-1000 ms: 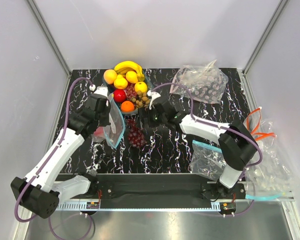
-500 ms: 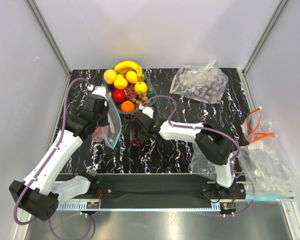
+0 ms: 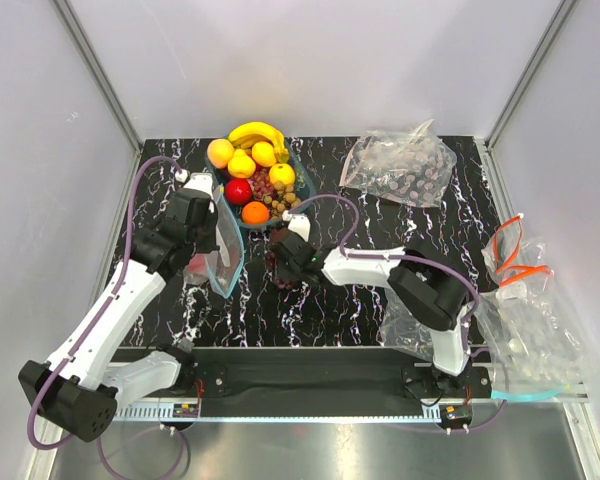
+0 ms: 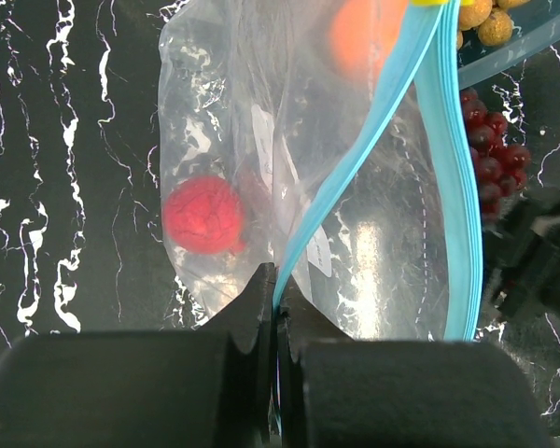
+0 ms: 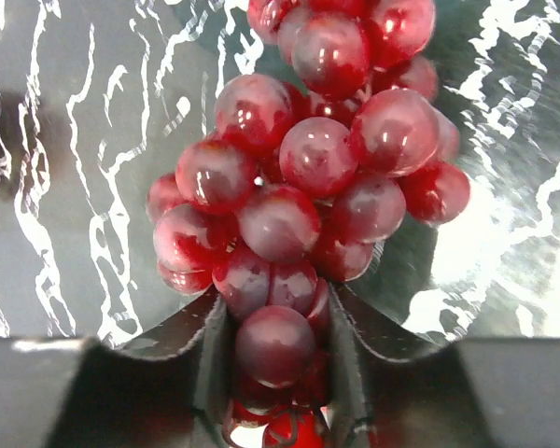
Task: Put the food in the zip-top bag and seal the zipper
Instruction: Pick up the fake fruit from the center of the board, then place the fake fruit in the zipper food storage bag.
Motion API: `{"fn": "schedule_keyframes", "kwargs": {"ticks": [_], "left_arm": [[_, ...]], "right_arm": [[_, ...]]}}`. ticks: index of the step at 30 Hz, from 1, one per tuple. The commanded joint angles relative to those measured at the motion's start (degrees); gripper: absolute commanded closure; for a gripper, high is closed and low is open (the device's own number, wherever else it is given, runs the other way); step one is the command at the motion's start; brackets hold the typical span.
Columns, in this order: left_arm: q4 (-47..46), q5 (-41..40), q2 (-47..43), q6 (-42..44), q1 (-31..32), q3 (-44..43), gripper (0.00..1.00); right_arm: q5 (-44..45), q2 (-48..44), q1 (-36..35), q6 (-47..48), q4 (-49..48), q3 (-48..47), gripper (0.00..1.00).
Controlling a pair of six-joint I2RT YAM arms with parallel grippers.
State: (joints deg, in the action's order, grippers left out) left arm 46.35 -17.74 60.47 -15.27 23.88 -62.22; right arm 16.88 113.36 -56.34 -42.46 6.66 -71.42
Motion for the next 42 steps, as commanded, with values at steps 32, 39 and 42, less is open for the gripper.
{"fn": "schedule_keyframes", "kwargs": {"ticks": [32,39,42], "left_arm": [[2.52,11.75,3.34,0.41,-0.32,-6.78,1.00],[3.49,15.97,3.61,-0.46,-0.24,-7.83,1.00],[3.49,17.47,3.69,-1.17,-0.24,-7.75,1.00]], "right_arm": [[-46.75,-44.90,-1.14,24.18,-2.43,3.48,0.65],[-52.04,-41.73,-1.14,22.33,-6.12,1.46,0.65],[-52.92,-39.98,-1.06,22.07,-7.87,0.32,0.65]]}}
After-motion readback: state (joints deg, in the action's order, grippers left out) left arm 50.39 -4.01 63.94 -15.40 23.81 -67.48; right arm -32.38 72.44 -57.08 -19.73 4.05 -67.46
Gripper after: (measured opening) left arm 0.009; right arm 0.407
